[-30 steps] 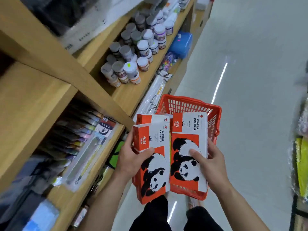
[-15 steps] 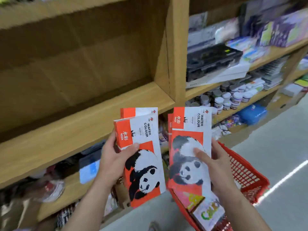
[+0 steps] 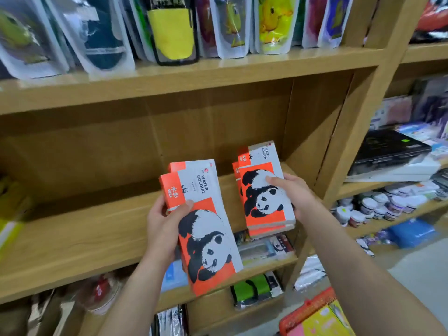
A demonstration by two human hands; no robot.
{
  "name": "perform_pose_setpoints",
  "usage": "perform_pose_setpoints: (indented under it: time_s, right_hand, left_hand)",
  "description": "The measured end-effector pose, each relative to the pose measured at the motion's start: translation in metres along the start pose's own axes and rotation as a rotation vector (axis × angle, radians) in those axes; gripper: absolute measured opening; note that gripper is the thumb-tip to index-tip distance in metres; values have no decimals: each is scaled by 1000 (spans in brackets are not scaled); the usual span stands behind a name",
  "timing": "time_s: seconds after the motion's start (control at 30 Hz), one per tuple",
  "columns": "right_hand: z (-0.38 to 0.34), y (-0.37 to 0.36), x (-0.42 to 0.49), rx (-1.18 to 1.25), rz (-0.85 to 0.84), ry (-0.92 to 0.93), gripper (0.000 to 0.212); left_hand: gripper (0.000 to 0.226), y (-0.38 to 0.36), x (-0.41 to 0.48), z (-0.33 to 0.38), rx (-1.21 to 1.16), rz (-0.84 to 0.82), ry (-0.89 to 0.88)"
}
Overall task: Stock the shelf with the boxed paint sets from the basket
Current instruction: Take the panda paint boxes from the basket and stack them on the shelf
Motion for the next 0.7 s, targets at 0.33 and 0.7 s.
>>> perform_pose_setpoints:
  time_s: [0.33,0.7]
  right_hand:
    - [-3,2,51,-457,264,72,29]
    - [3,-21,-37,-341,-219,369,45]
  left_hand:
    - [28,-3,39,0,4,-47,-6]
    - [17,-57,55,31,-130,-31,-113]
Point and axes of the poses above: each hand's wrist, its own x-axis towards the middle knuckle, its own y-axis out of the back of the hand, z = x × y, the point moved 1 cm from there along x, towards the middle knuckle, and after that the axes turned 6 degrees about -y, right-handed, at the moved point
